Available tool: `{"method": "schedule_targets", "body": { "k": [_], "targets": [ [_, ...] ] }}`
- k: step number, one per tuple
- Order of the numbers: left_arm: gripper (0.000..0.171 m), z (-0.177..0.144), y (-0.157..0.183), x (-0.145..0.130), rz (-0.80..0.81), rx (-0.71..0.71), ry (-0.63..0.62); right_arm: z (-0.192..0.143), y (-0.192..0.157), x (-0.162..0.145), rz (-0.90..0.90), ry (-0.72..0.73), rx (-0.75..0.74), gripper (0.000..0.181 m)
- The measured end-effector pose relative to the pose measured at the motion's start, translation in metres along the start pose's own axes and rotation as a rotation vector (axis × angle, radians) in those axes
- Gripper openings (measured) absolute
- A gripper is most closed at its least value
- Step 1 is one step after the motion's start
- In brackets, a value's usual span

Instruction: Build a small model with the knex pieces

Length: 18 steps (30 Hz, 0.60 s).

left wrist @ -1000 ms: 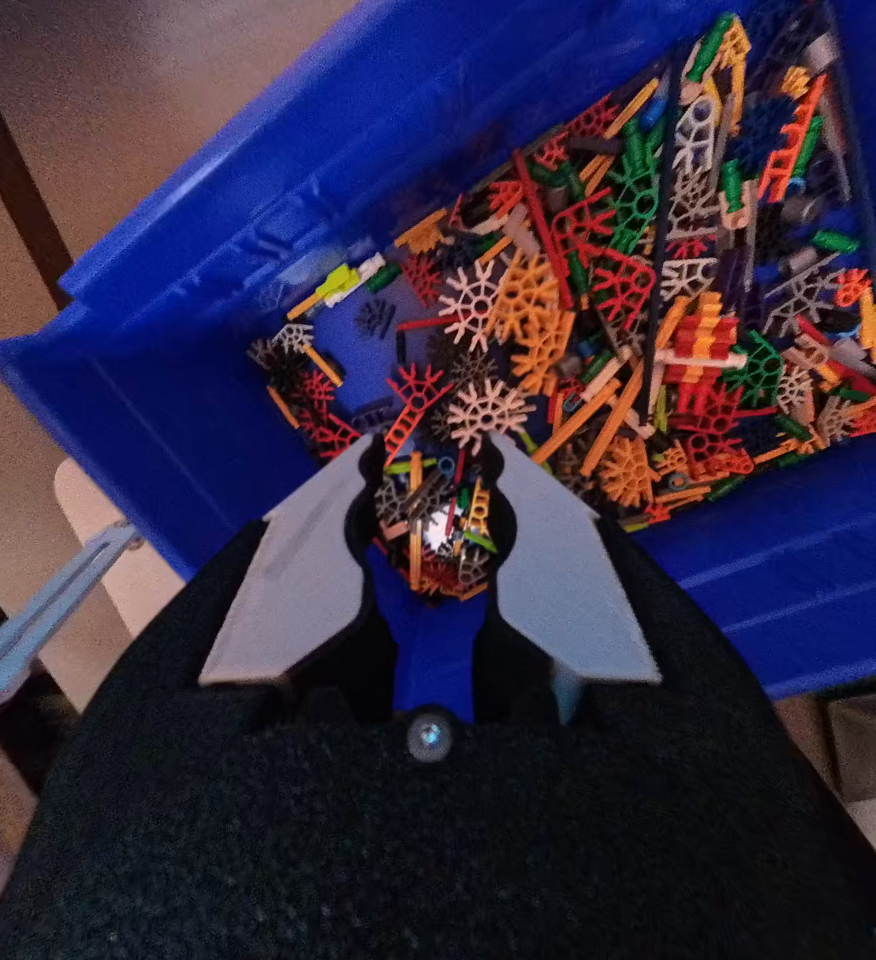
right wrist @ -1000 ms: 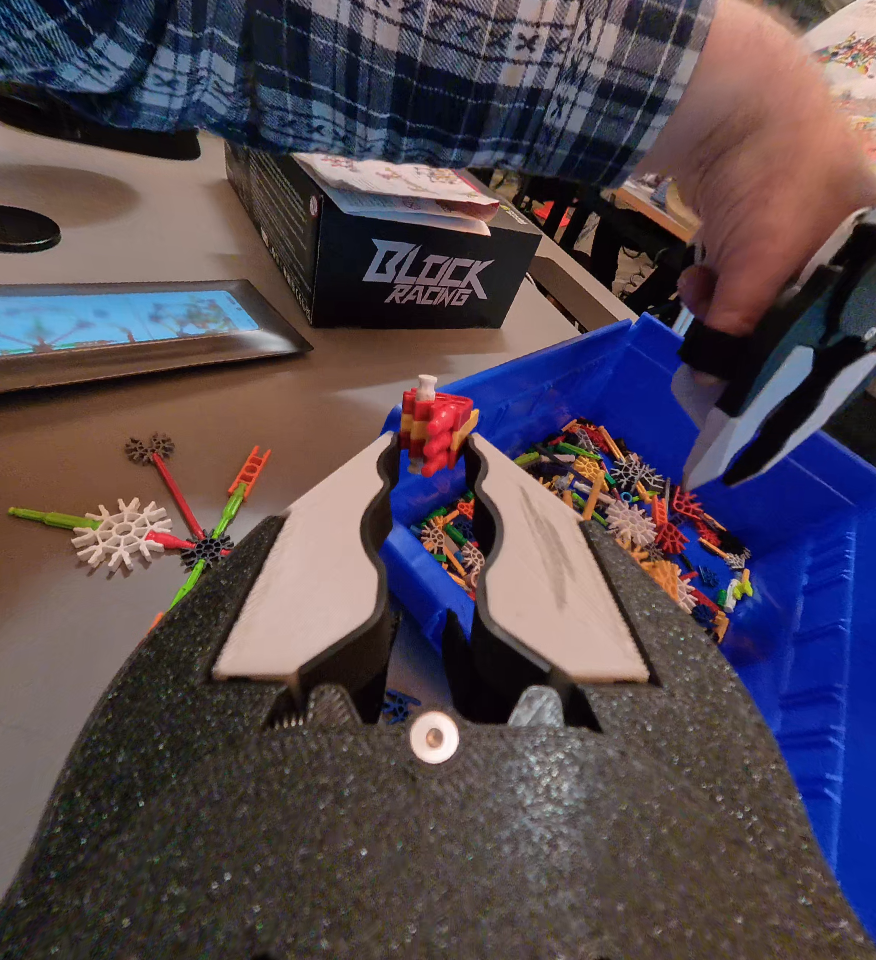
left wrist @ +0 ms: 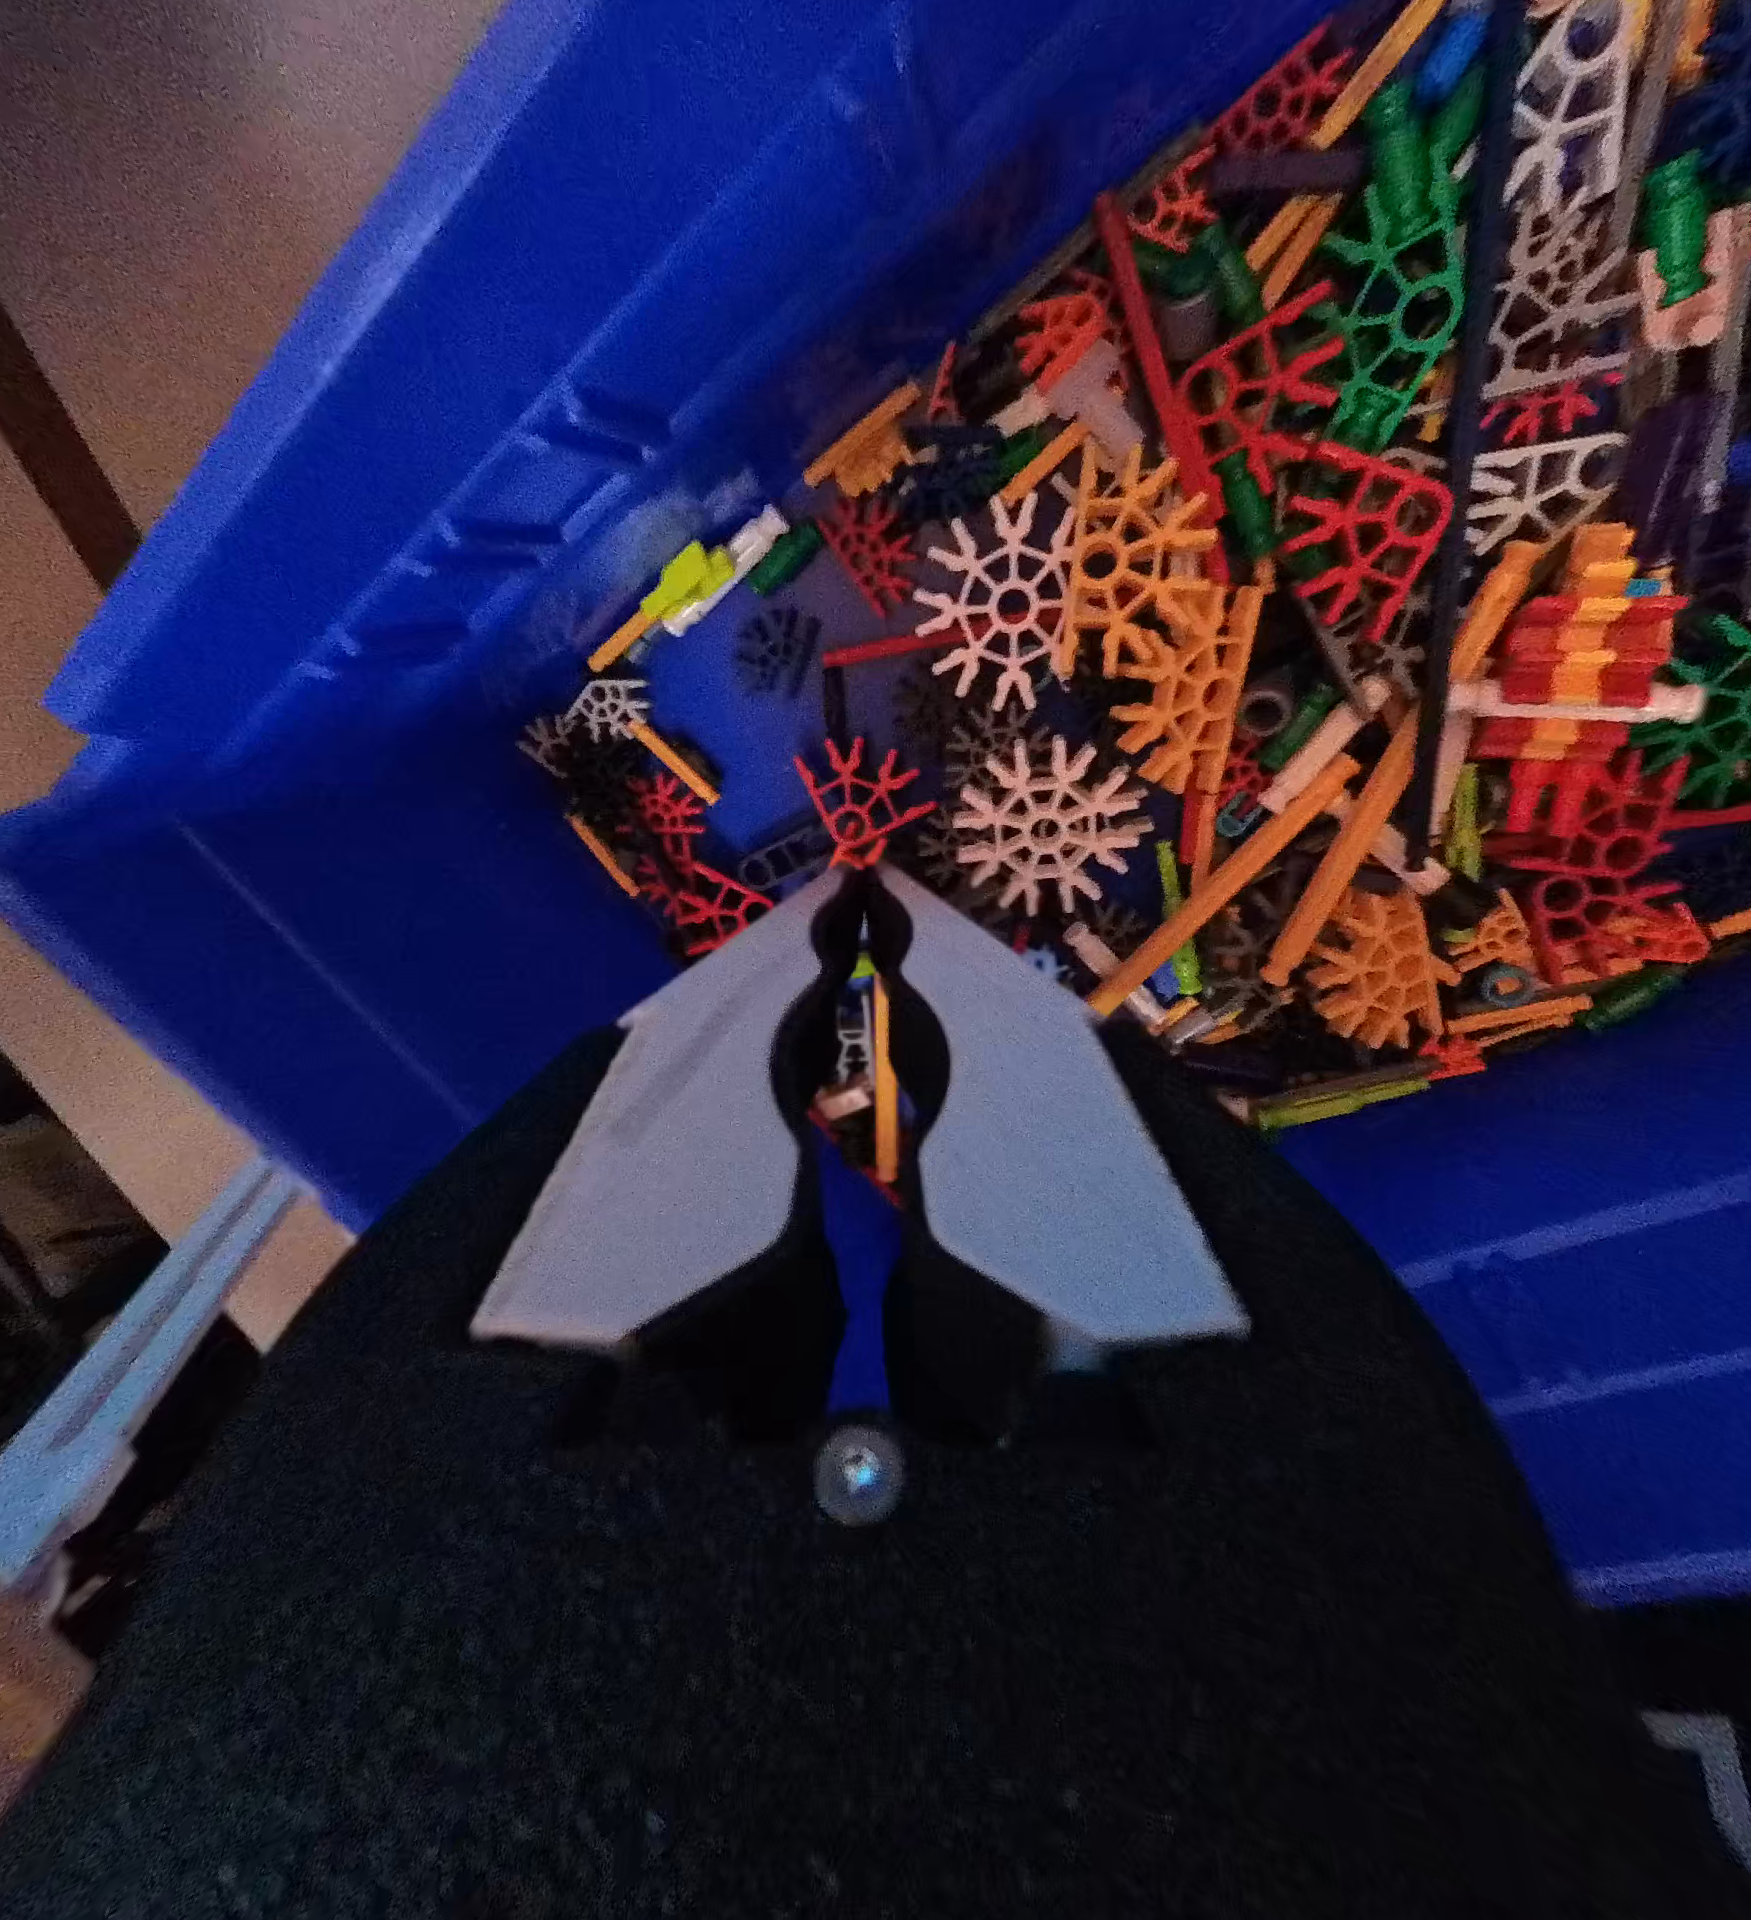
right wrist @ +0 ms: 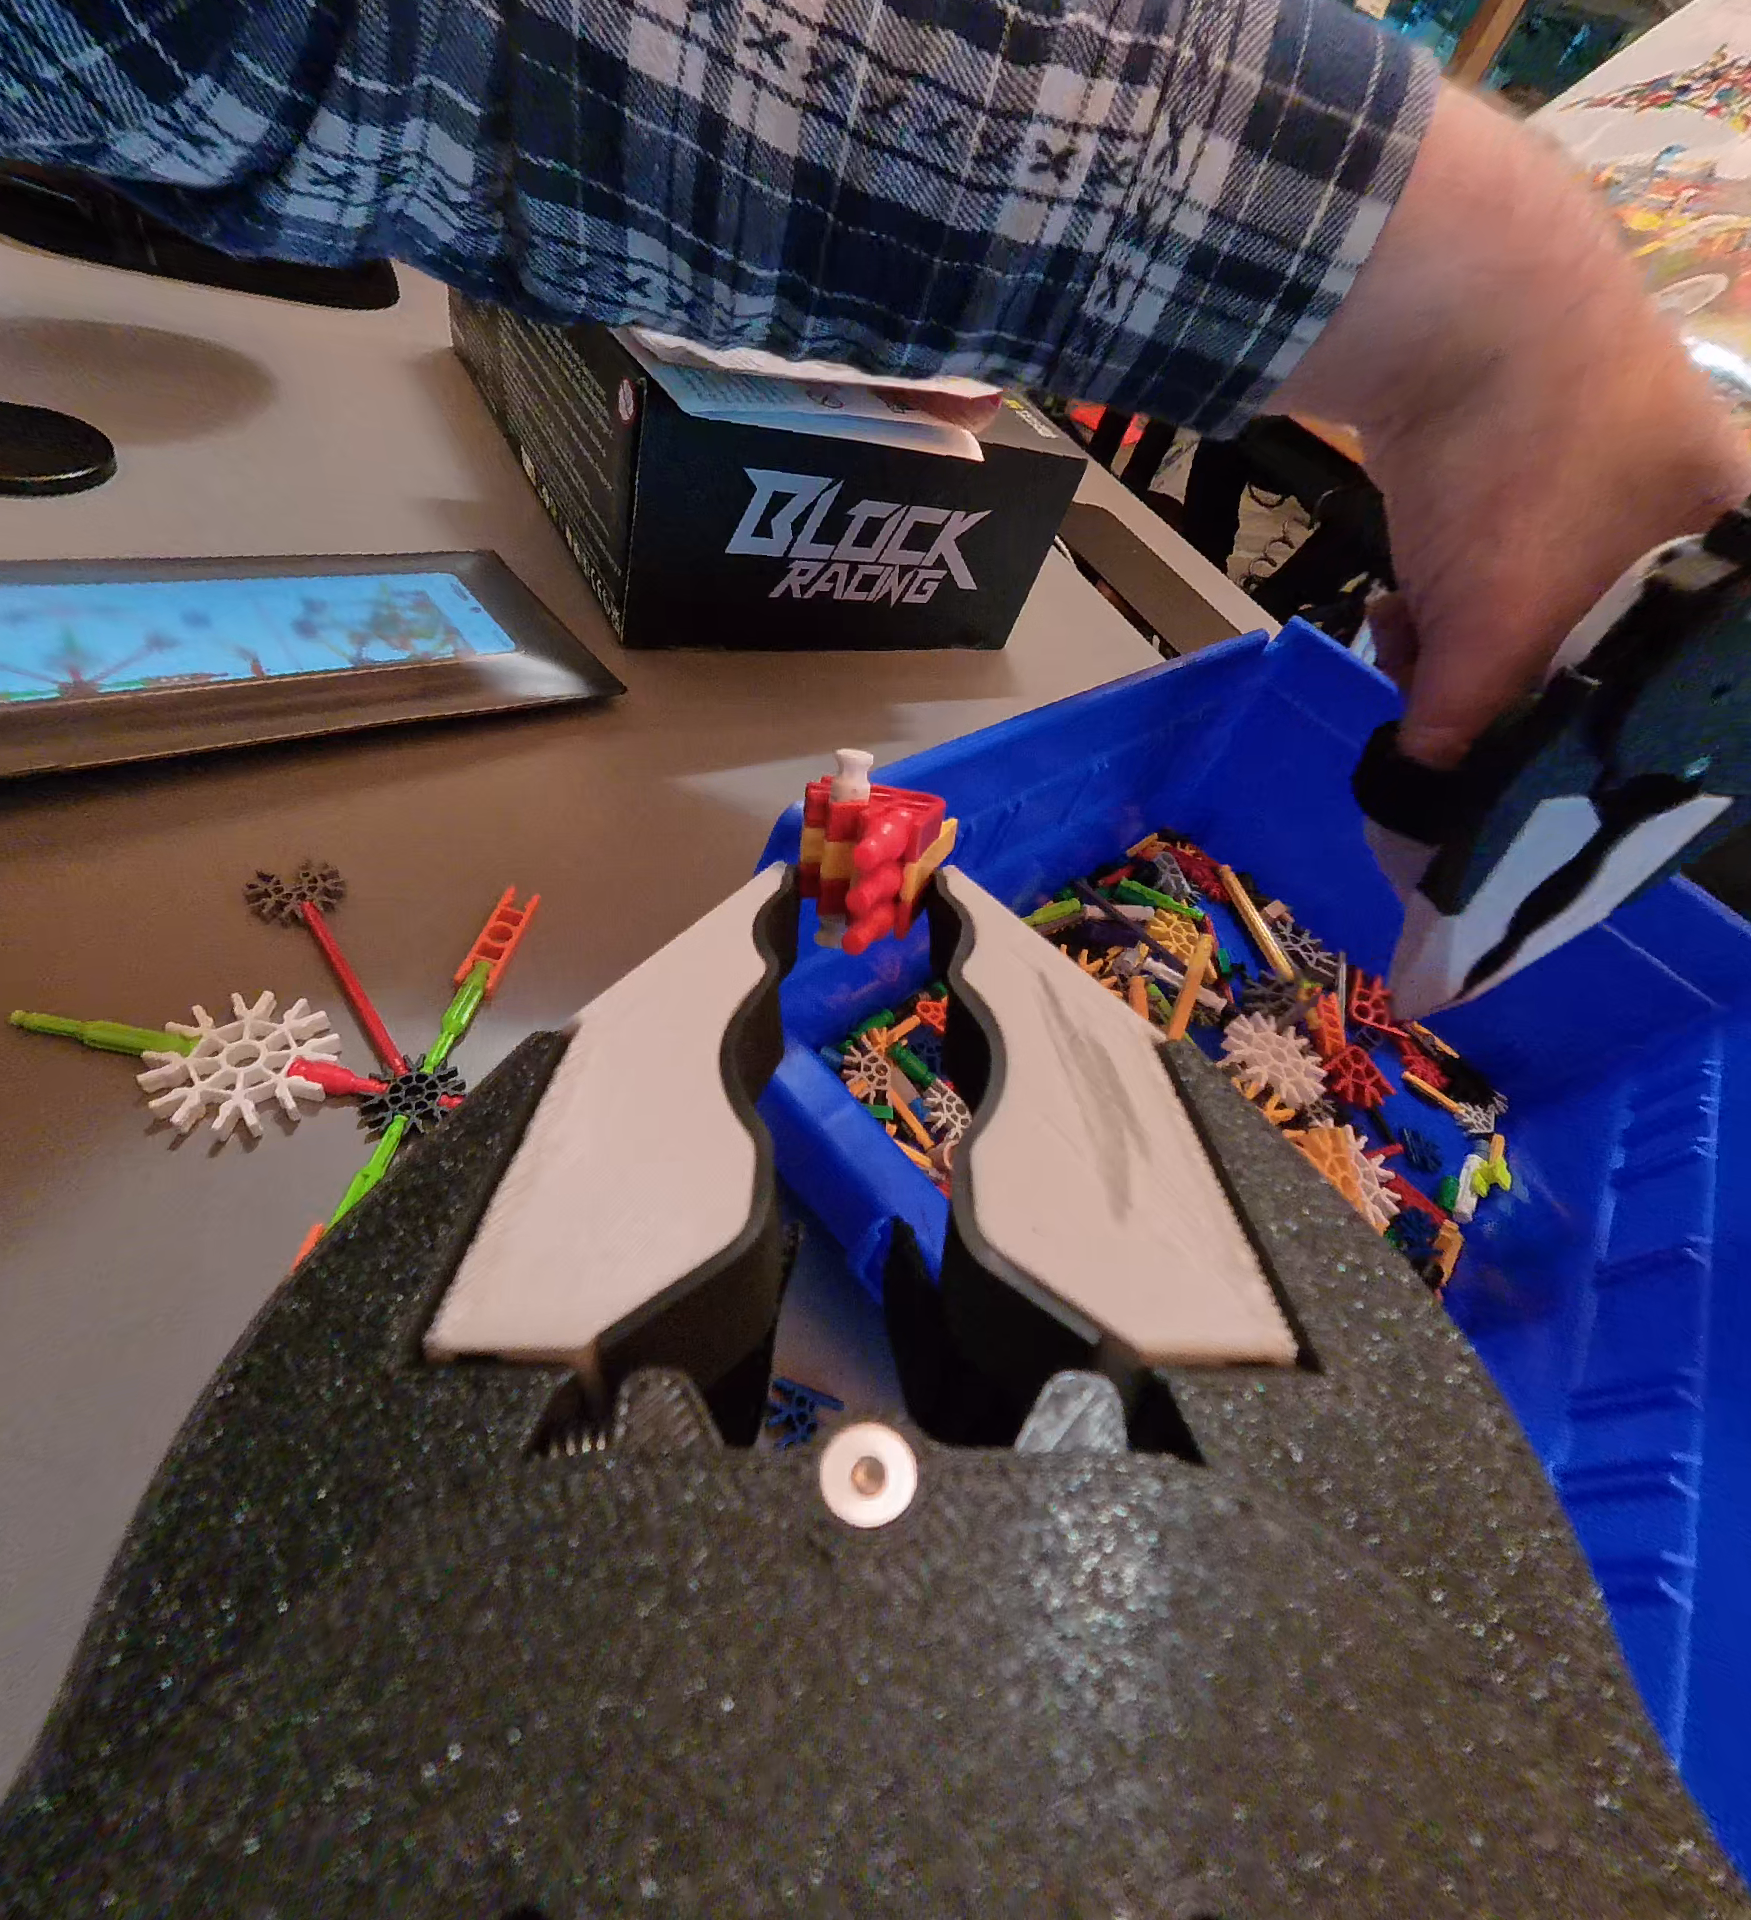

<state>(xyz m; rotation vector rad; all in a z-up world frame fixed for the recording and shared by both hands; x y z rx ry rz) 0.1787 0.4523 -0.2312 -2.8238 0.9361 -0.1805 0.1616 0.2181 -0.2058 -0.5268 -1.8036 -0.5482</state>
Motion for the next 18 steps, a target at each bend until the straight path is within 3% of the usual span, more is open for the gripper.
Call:
{"method": "schedule_targets", "body": {
  "k": [4,14,18],
  "targets": [
    [0.005,-0.008,-0.009,-0.007,-0.028,0.050,-0.031,0.000,0.000,0.000,0.000,-0.002,0.001,0.023],
    [0.027,0.016,0.012,-0.062,-0.121,-0.128,-0.296,-0.001,0.000,-0.001,-0.002,-0.005,0.000,0.023],
    [0.020,0.029,0.014,-0.056,-0.111,-0.143,-0.272,-0.001,0.000,-0.001,0.000,-0.006,-0.001,0.023]
  ]
}}
Point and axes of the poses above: each gripper's, where its closed fingertips meet, z out along the fingers, x out of its top, y = z × x across the jaws, the point moved 6 cm from there along -z, back along the fingers, and after that the axes turned 12 degrees about z, right-handed, at the moved point
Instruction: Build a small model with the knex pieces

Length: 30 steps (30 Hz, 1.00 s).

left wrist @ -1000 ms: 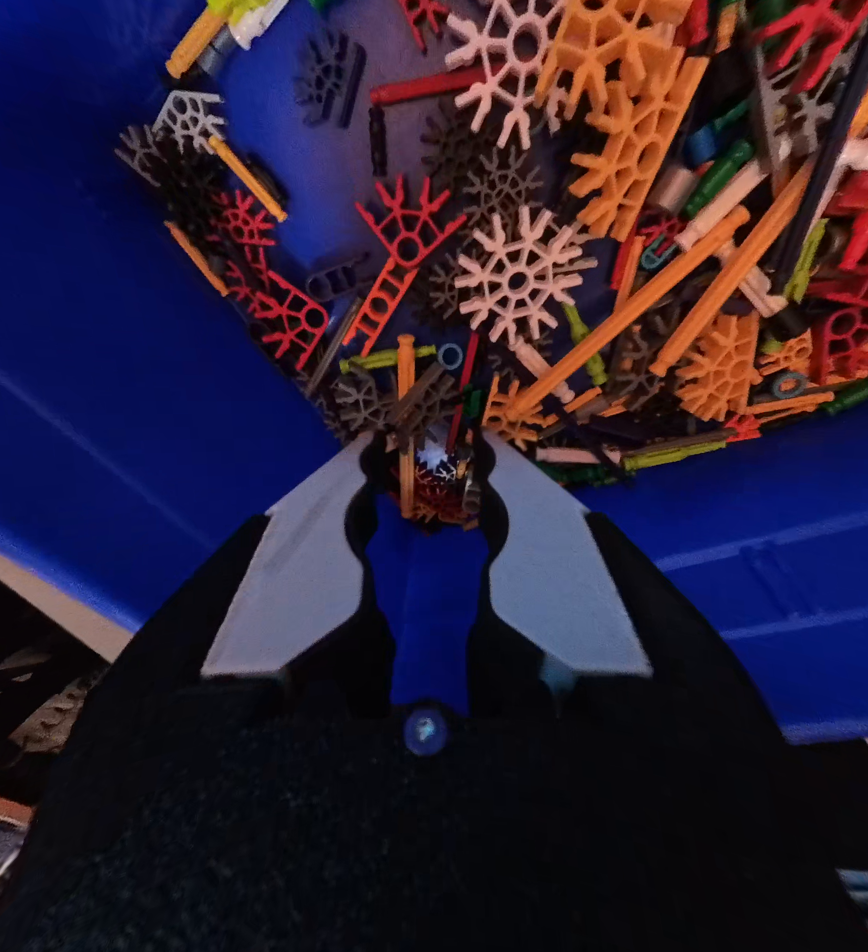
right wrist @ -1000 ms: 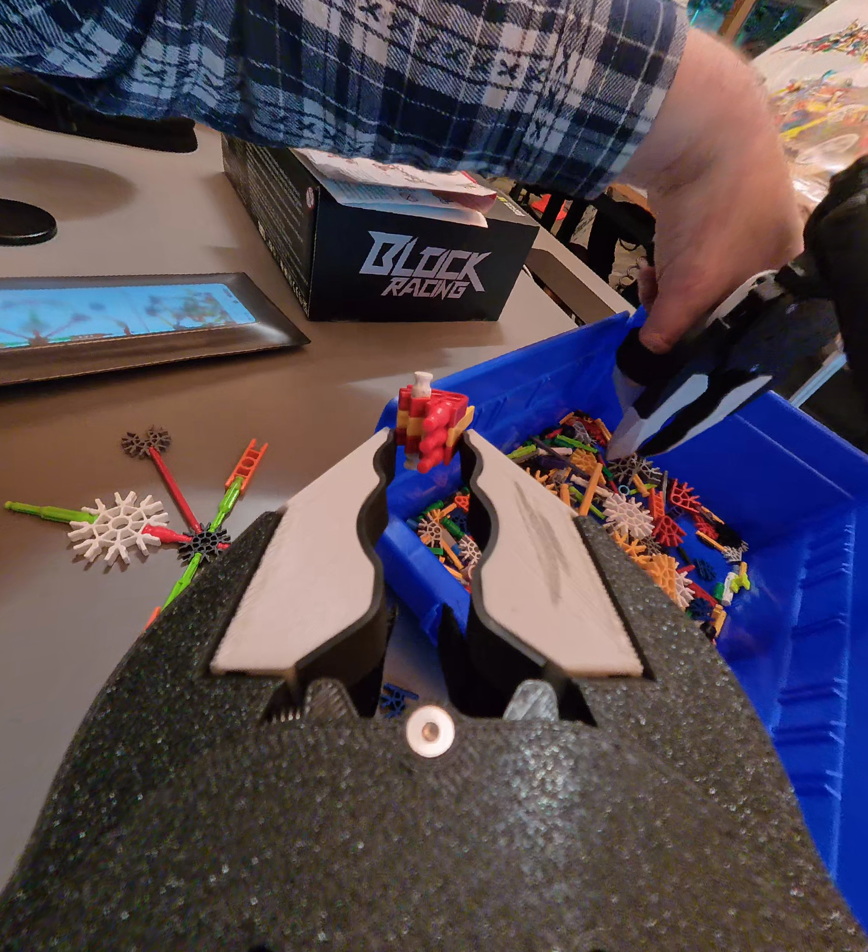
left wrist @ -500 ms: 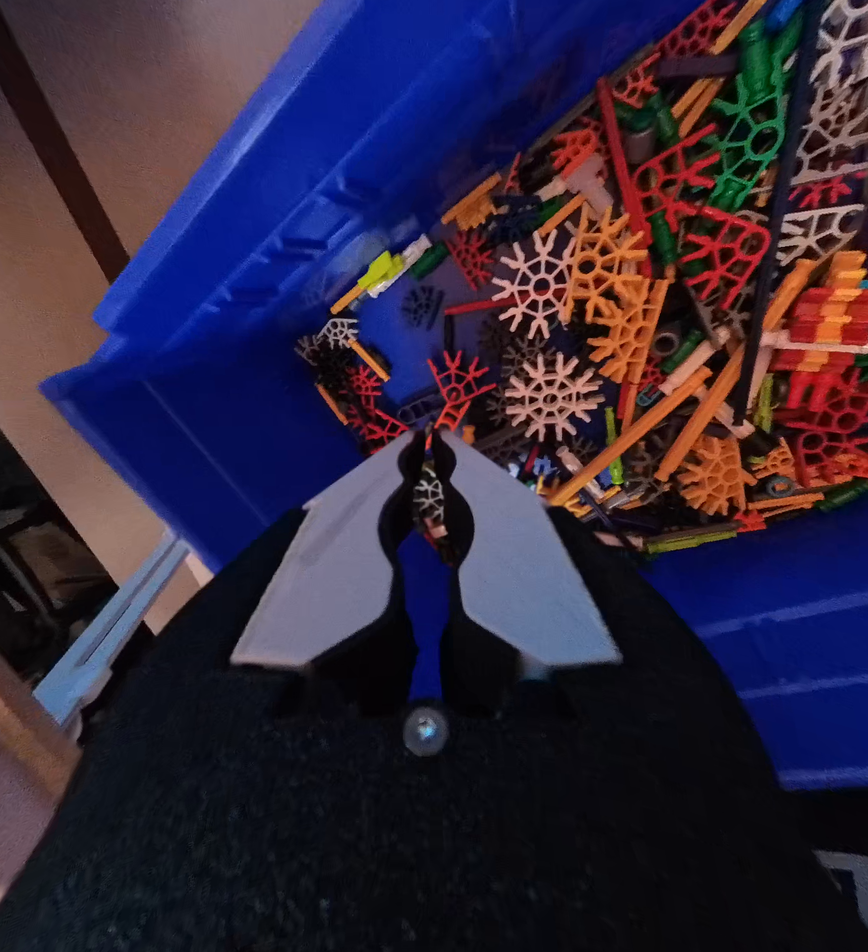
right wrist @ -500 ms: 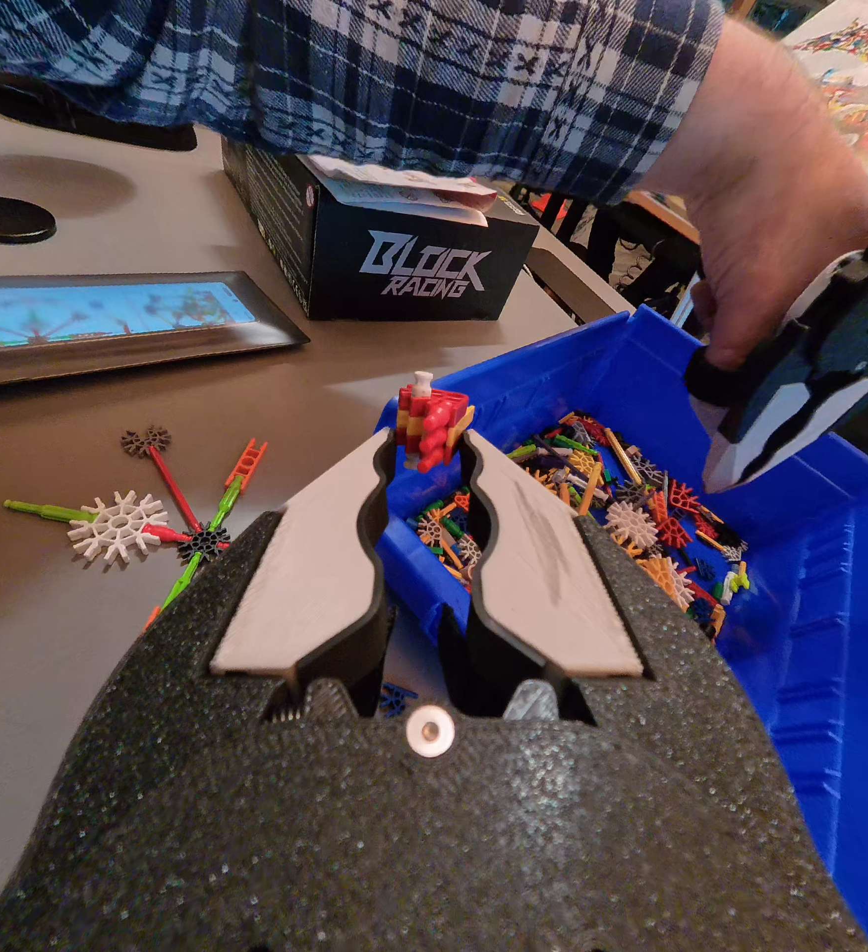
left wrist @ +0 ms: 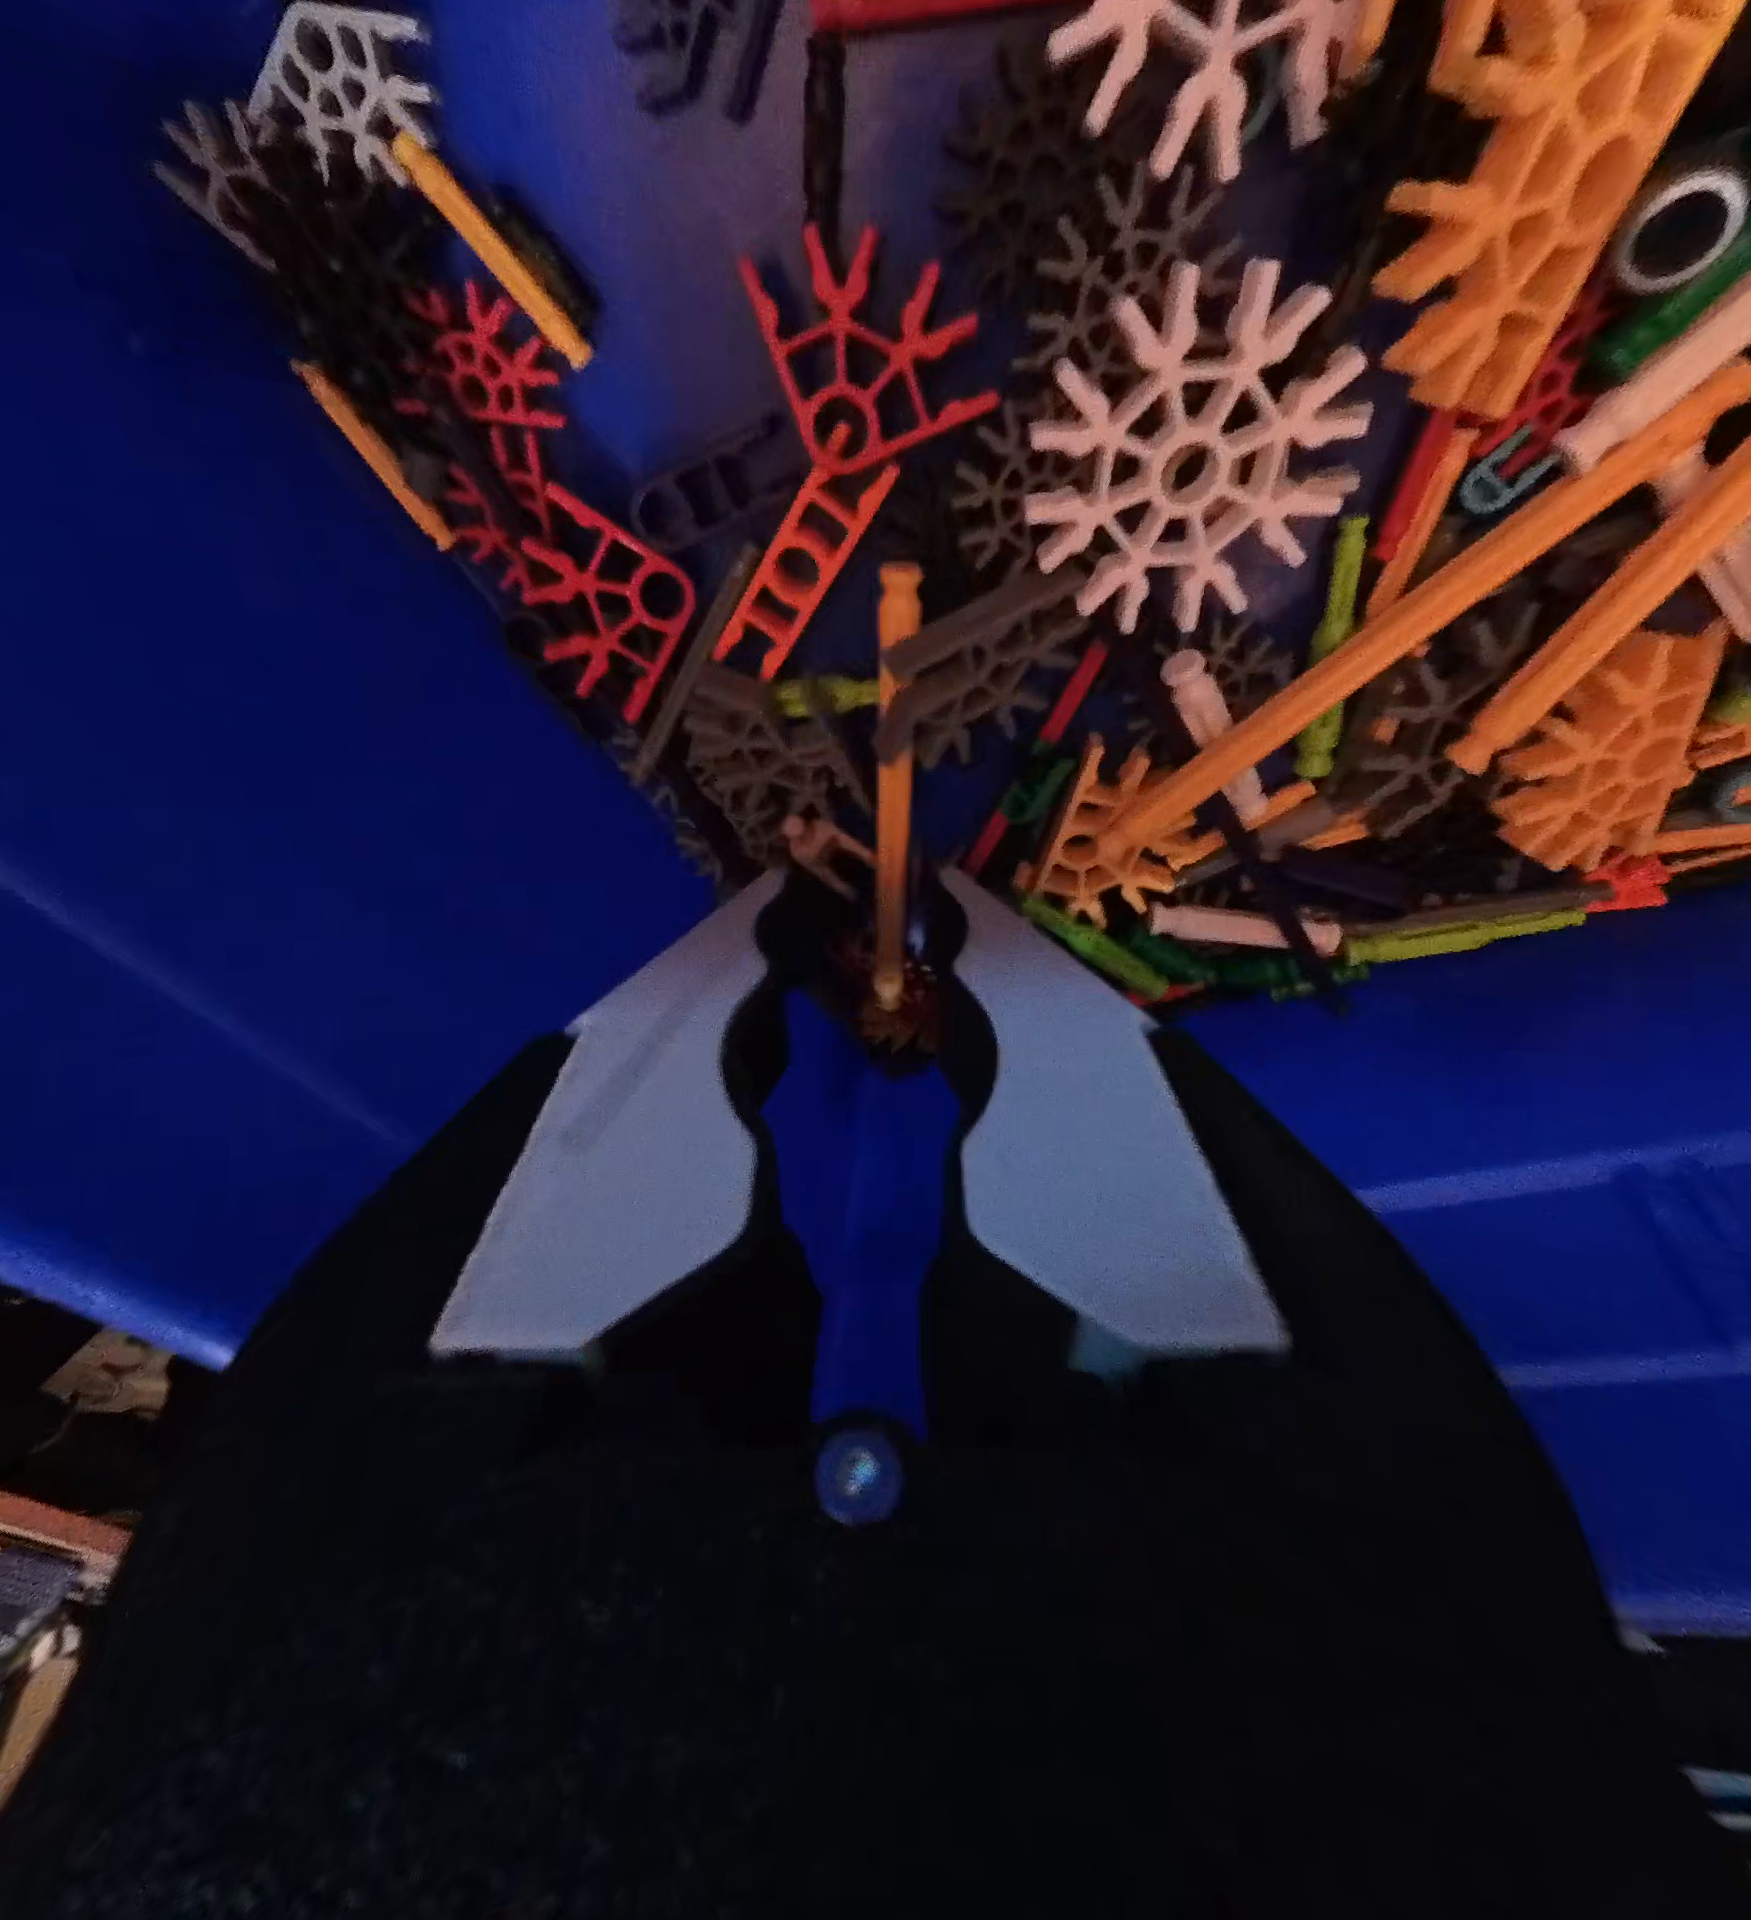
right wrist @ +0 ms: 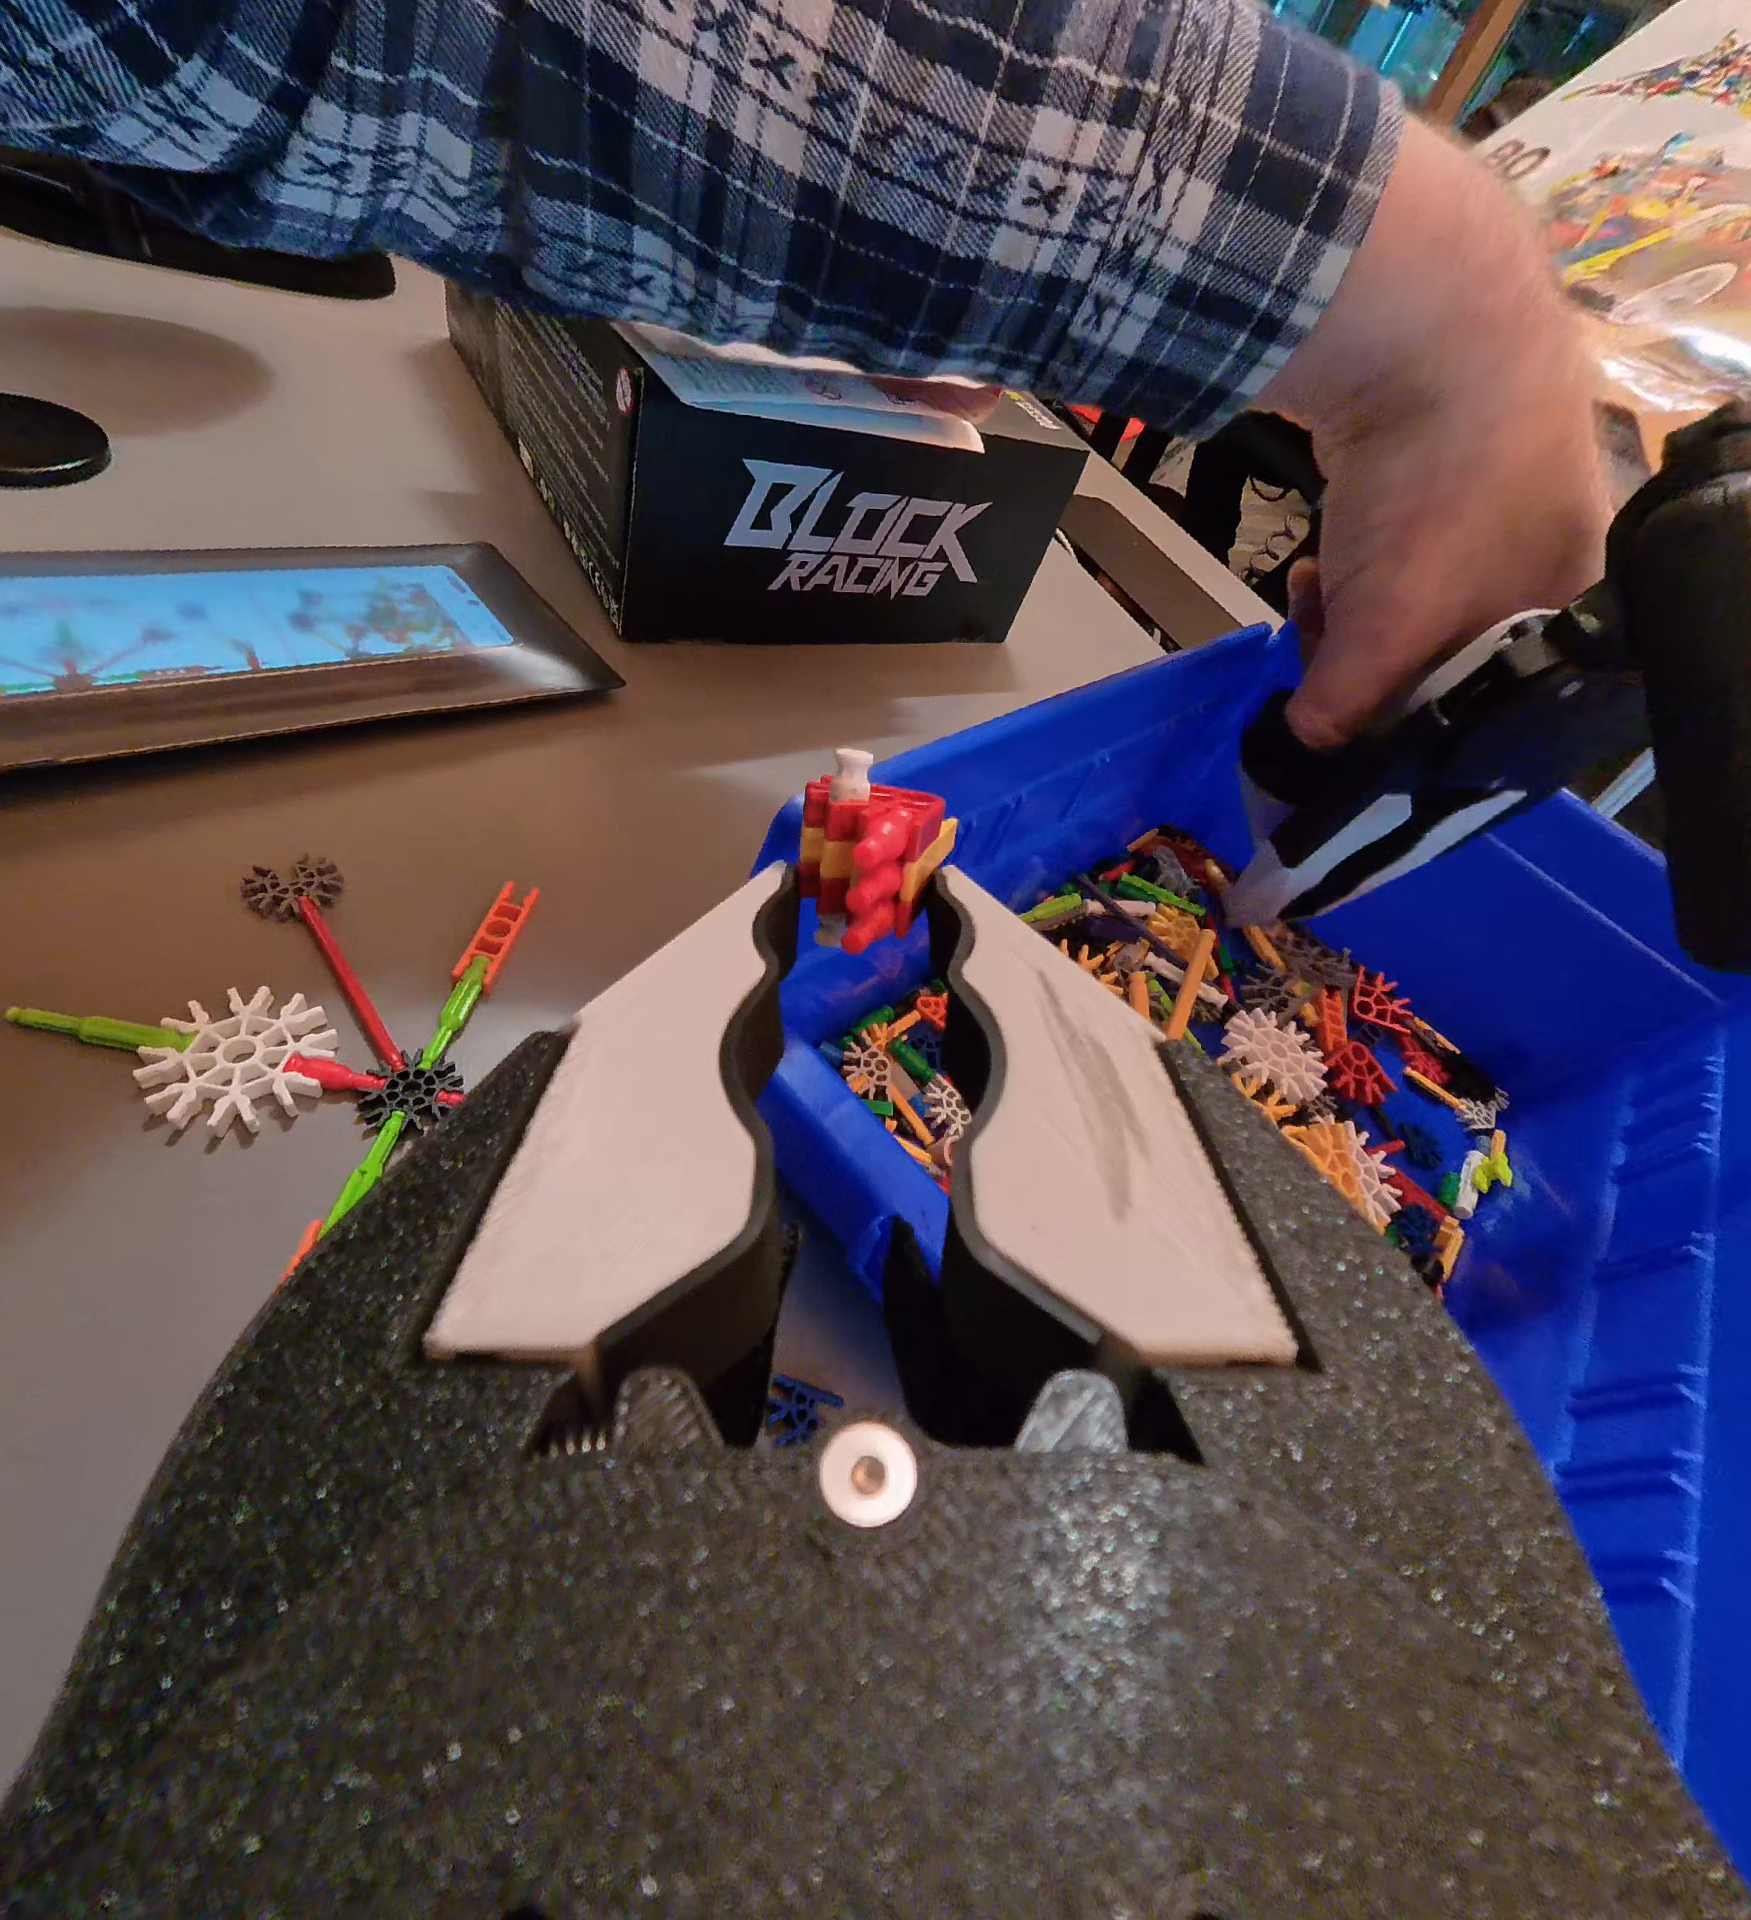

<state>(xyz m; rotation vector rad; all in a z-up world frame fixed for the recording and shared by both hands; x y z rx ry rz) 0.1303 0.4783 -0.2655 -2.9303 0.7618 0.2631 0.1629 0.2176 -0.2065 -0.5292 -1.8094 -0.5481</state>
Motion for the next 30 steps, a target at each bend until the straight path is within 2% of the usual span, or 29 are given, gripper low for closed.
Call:
{"method": "schedule_targets", "body": {
  "k": [2,6,11,15,18,30],
  "targets": [
    [0.012,0.001,0.001,0.007,0.033,-0.001,0.014,0.000,0.000,0.000,0.001,0.000,0.001,0.023],
    [0.006,-0.017,0.002,0.029,0.093,0.043,0.135,-0.001,0.000,0.000,0.001,0.000,0.000,0.023],
    [0.006,-0.044,-0.009,0.033,0.060,0.117,0.236,-0.001,0.000,0.000,0.000,0.000,-0.001,0.023],
    [0.022,-0.047,-0.014,0.020,0.016,0.141,0.208,-0.002,0.001,0.000,0.001,0.002,-0.003,0.023],
    [0.022,-0.047,-0.011,0.016,0.006,0.128,0.215,-0.002,0.000,0.001,-0.002,0.002,-0.002,0.023],
    [0.022,-0.037,-0.007,-0.006,-0.007,0.108,0.107,-0.002,0.000,0.000,-0.002,-0.001,-0.002,0.023]
  ]
}}
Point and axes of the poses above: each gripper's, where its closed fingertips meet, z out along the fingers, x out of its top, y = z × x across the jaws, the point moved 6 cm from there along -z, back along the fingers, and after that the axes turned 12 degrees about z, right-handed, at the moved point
